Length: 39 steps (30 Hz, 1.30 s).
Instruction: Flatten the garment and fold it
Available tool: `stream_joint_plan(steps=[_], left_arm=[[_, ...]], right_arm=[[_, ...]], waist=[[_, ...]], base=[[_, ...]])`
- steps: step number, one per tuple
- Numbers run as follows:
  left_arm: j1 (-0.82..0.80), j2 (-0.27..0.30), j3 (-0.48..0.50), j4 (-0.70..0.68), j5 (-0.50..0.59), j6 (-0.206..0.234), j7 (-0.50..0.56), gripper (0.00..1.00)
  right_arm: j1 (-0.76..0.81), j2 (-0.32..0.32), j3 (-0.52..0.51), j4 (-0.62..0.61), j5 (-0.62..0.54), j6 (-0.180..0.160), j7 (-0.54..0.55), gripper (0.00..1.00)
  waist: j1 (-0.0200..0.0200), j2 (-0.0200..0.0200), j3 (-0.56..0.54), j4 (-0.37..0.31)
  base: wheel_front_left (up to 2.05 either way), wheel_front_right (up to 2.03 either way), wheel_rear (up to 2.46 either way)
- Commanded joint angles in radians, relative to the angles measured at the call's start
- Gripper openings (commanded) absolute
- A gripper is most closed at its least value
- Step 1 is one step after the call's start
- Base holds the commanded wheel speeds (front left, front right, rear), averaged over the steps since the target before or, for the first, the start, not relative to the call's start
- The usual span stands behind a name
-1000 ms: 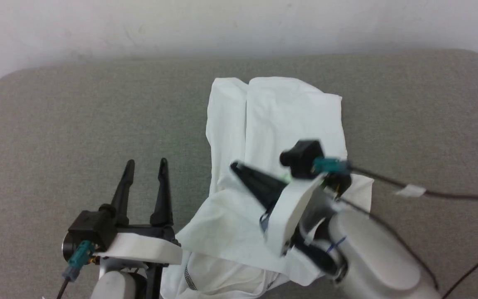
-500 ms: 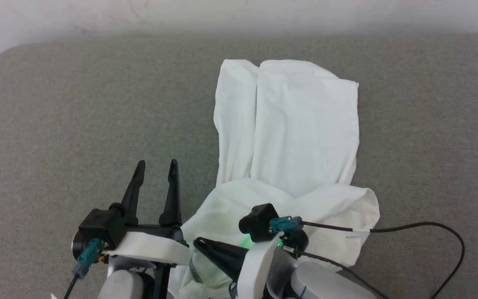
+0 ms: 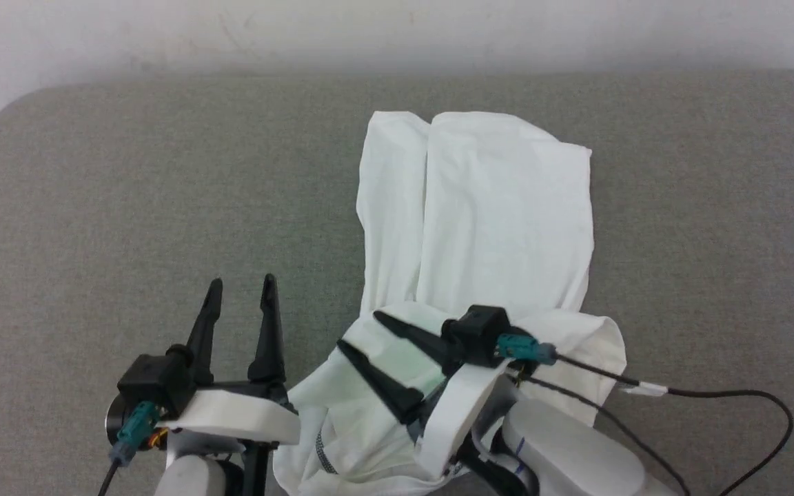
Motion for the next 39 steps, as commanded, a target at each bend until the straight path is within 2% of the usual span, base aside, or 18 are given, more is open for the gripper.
stream_joint_plan(steps=[1, 5, 10, 13, 17, 23, 27, 32, 39], left_arm=[[0.016, -0.001, 0.006, 0.005, 0.002, 0.007, -0.005, 1.00], [0.040, -0.001, 0.024, 0.007, 0.001, 0.016, -0.005, 1.00], [0.057, -0.001, 0.044, 0.008, 0.005, 0.024, -0.005, 1.00], [0.067, -0.001, 0.059, 0.008, 0.008, 0.026, -0.005, 1.00], [0.077, -0.001, 0.076, 0.005, 0.010, 0.031, -0.005, 1.00], [0.067, -0.001, 0.096, 0.010, 0.018, 0.026, -0.005, 1.00], [-0.020, 0.014, 0.090, 0.036, 0.007, -0.011, -0.004, 1.00], [-0.256, 0.058, 0.063, 0.103, -0.003, -0.071, 0.040, 1.00], [-0.640, 0.121, 0.004, 0.256, -0.031, -0.123, 0.188, 1.00]], right_arm=[[0.000, -0.011, -0.031, -0.007, -0.026, -0.001, -0.009, 1.00], [0.070, -0.040, -0.288, -0.111, -0.191, -0.001, -0.015, 1.00], [0.238, -0.035, -0.600, -0.283, -0.384, -0.001, -0.015, 1.00], [0.329, -0.025, -0.739, -0.372, -0.437, -0.001, -0.015, 1.00], [0.425, -0.017, -0.866, -0.459, -0.471, -0.001, -0.015, 1.00], [0.525, -0.011, -0.966, -0.539, -0.499, -0.001, -0.010, 1.00], [0.540, -0.006, -0.995, -0.603, -0.492, -0.001, 0.012, 1.00], [0.500, -0.001, -1.000, -0.651, -0.479, -0.001, 0.029, 1.00], [0.418, 0.002, -0.968, -0.670, -0.460, -0.001, 0.023, 1.00]], waist=[[0.0000, 0.0000, -0.030, -0.012], [0.0000, 0.0000, -0.056, -0.021], [0.0000, 0.0000, -0.071, -0.033], [0.0000, 0.0000, -0.076, -0.044], [0.0000, 0.0000, -0.078, -0.060], [0.0000, 0.0000, -0.063, -0.082], [0.0000, 0.0000, 0.006, -0.092], [0.0000, 0.0000, 0.123, -0.114], [0.0000, 0.0000, 0.263, -0.170]], base=[[0.00, 0.00, 0.00], [0.00, 0.00, 0.00], [0.00, 0.00, 0.00], [0.00, 0.00, 0.00], [0.00, 0.00, 0.00], [0.00, 0.00, 0.00], [0.00, 0.00, 0.00], [0.00, 0.00, 0.00], [0.00, 0.00, 0.00]])
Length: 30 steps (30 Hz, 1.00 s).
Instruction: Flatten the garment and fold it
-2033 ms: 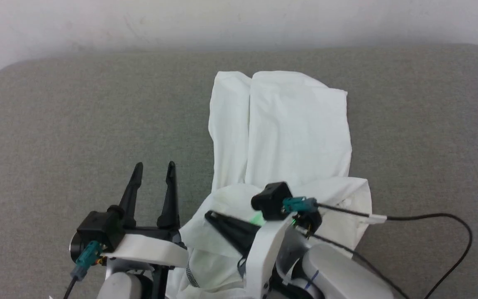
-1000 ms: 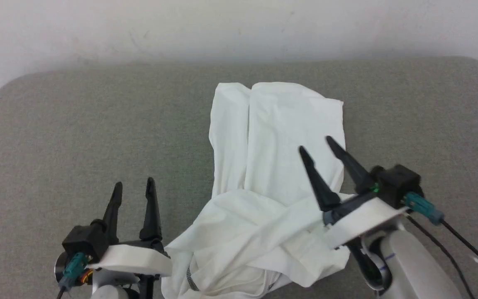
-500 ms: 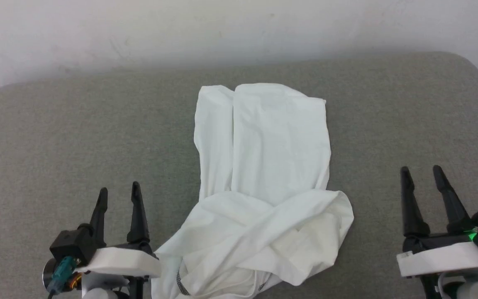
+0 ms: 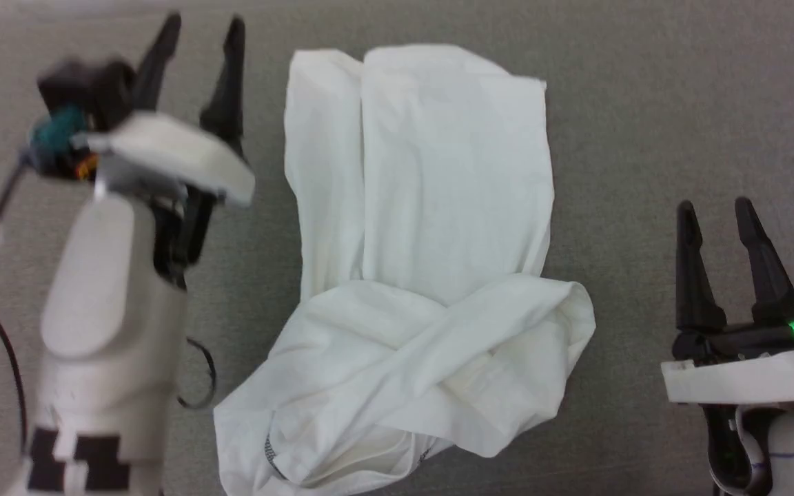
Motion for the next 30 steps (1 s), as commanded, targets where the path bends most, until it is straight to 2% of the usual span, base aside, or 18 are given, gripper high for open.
stream_joint_plan(steps=[1, 7, 8, 14, 18, 23, 27, 29, 30], left_arm=[[-0.072, 0.020, -0.012, 0.039, -0.015, -0.011, 0.031, 1.00], [-0.352, 0.091, -0.089, 0.237, -0.082, -0.023, 0.210, 1.00], [-0.352, 0.091, -0.089, 0.237, -0.082, -0.023, 0.210, 1.00], [-0.512, 0.154, -0.189, 0.382, -0.185, -0.024, 0.438, 1.00], [-0.566, 0.203, -0.241, 0.461, -0.209, -0.024, 0.571, 1.00], [-0.599, 0.266, -0.286, 0.561, -0.179, -0.022, 0.705, 1.00], [-0.600, 0.278, -0.311, 0.616, -0.177, -0.022, 0.808, 1.00], [-0.589, 0.267, -0.324, 0.649, -0.192, -0.023, 0.903, 1.00], [-0.585, 0.262, -0.335, 0.659, -0.194, -0.023, 0.951, 0.40]], right_arm=[[-0.022, 0.003, 0.010, -0.002, 0.010, -0.001, -0.008, 1.00], [-0.079, 0.004, 0.061, 0.014, 0.041, -0.001, -0.026, 1.00], [-0.079, 0.004, 0.061, 0.014, 0.041, -0.001, -0.026, 1.00], [-0.127, 0.004, 0.110, 0.021, 0.063, -0.001, -0.040, 1.00], [-0.146, 0.004, 0.136, 0.027, 0.086, -0.001, -0.043, 1.00], [-0.160, 0.004, 0.150, 0.016, 0.116, -0.001, -0.043, 1.00], [-0.156, 0.004, 0.151, 0.021, 0.131, -0.001, -0.043, 1.00], [-0.154, 0.004, 0.146, 0.026, 0.134, -0.001, -0.043, 1.00], [-0.154, 0.004, 0.142, 0.028, 0.134, -0.001, -0.043, 1.00]], waist=[[-0.0003, 0.0000, 0.121, -0.065], [-0.0003, 0.0000, 0.209, -0.135], [-0.0003, 0.0000, 0.209, -0.135], [-0.0003, 0.0000, 0.282, -0.211], [-0.0003, 0.0000, 0.324, -0.253], [-0.0003, 0.0000, 0.362, -0.294], [-0.0003, 0.0000, 0.375, -0.307], [-0.0003, 0.0000, 0.376, -0.306], [-0.0003, 0.0000, 0.376, -0.305]], base=[[0.00, 0.00, 0.00], [0.00, 0.00, 0.00], [0.00, 0.00, 0.00], [0.00, 0.00, 0.00], [0.00, 0.00, 0.00], [0.00, 0.00, 0.00], [0.00, 0.00, 0.00], [0.00, 0.00, 0.00], [0.00, 0.00, 0.00]])
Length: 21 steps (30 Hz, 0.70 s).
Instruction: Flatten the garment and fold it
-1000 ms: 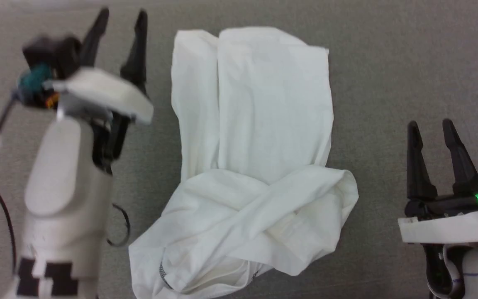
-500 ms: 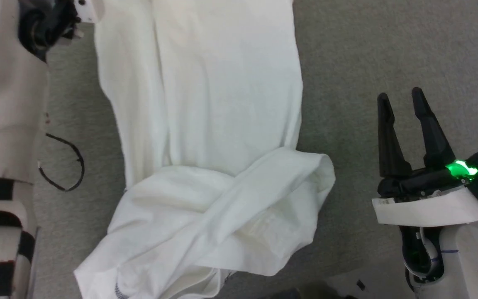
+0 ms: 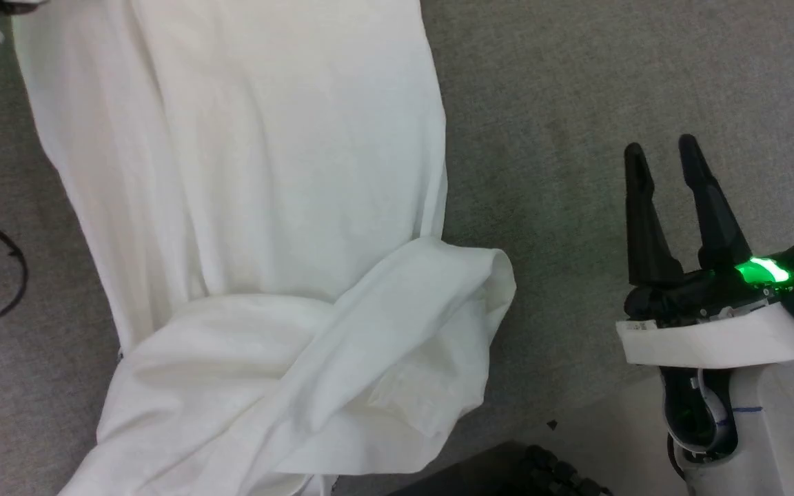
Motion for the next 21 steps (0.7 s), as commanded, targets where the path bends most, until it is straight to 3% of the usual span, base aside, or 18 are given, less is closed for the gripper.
stream_joint_plan(steps=[1, 4, 8, 15, 21], left_arm=[[0.125, -0.033, -0.035, 0.077, -0.007, -0.006, 0.071, 0.00], [0.134, -0.043, -0.039, 0.084, -0.023, -0.002, 0.150, 0.00], [0.152, -0.039, -0.041, 0.045, -0.025, 0.000, 0.120, 0.00], [0.207, -0.020, -0.031, -0.076, 0.001, 0.013, -0.169, 0.00], [0.240, -0.044, -0.021, -0.150, 0.028, 0.057, -0.404, 0.00]], right_arm=[[-0.007, 0.003, -0.003, 0.004, 0.006, -0.001, -0.005, 1.00], [-0.013, 0.003, -0.007, 0.012, 0.007, -0.001, -0.005, 1.00], [-0.026, 0.003, -0.007, 0.032, 0.009, -0.001, -0.005, 1.00], [-0.105, 0.003, -0.032, 0.108, 0.020, -0.001, -0.005, 1.00], [-0.282, -0.044, -0.007, 0.298, 0.105, -0.001, 0.069, 1.00]], waist=[[0.0005, -0.0001, 0.015, -0.013], [0.0005, -0.0001, 0.012, -0.006], [0.0005, -0.0001, -0.001, 0.008], [0.0005, -0.0001, -0.072, 0.068], [0.0005, -0.0001, -0.124, 0.148]], base=[[0.00, 0.00, 0.00], [0.00, 0.00, 0.00], [0.00, 0.00, 0.00], [0.00, 0.00, 0.00], [0.00, 0.00, 0.00]])
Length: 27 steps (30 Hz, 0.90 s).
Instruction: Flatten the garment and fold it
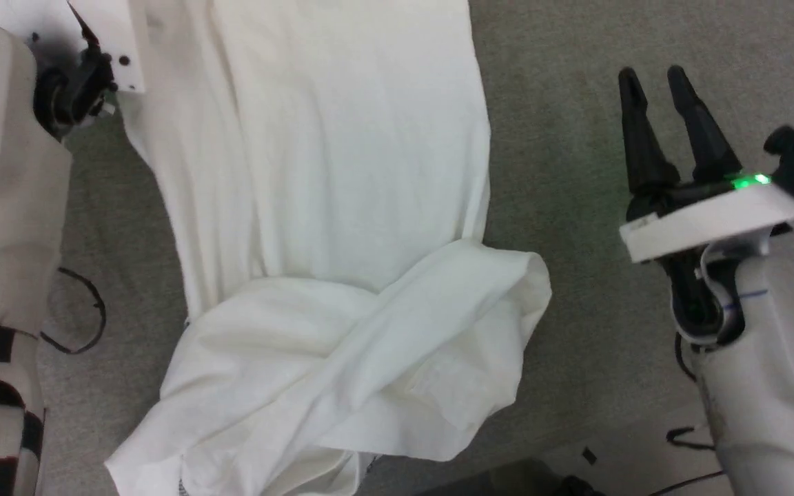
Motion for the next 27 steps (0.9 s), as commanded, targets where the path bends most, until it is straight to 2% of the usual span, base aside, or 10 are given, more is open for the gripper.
stream_joint_plan(steps=[1, 6, 13, 16, 22, 27], left_arm=[[0.014, -0.006, -0.001, -0.011, 0.006, 0.007, -0.026, 0.00], [-0.002, -0.032, -0.004, -0.062, 0.014, 0.015, -0.110, 0.00], [-0.041, -0.069, -0.019, -0.123, 0.016, 0.008, -0.159, 0.00], [-0.057, -0.095, -0.028, -0.143, 0.012, 0.004, -0.171, 0.00], [-0.084, -0.135, -0.037, -0.162, 0.001, -0.001, -0.197, 0.00], [-0.097, -0.139, -0.041, -0.151, -0.005, -0.008, -0.211, 0.00]], right_arm=[[-0.048, -0.019, 0.004, 0.028, 0.016, -0.001, 0.019, 1.00], [-0.248, -0.092, 0.063, 0.204, 0.110, -0.001, 0.173, 1.00], [-0.520, -0.168, 0.178, 0.377, 0.205, -0.001, 0.444, 1.00], [-0.607, -0.190, 0.198, 0.463, 0.223, -0.001, 0.535, 1.00], [-0.722, -0.200, 0.232, 0.621, 0.232, -0.001, 0.674, 1.00], [-0.742, -0.182, 0.296, 0.691, 0.251, -0.001, 0.802, 1.00]], waist=[[-0.0003, 0.0000, -0.044, 0.065], [-0.0003, 0.0000, -0.034, 0.129], [-0.0003, 0.0000, 0.014, 0.201], [-0.0003, 0.0000, 0.039, 0.237], [-0.0003, 0.0000, 0.090, 0.296], [-0.0003, 0.0000, 0.110, 0.309]], base=[[0.00, 0.00, 0.00], [0.00, 0.00, 0.00], [0.00, 0.00, 0.00], [0.00, 0.00, 0.00], [0.00, 0.00, 0.00], [0.00, 0.00, 0.00]])
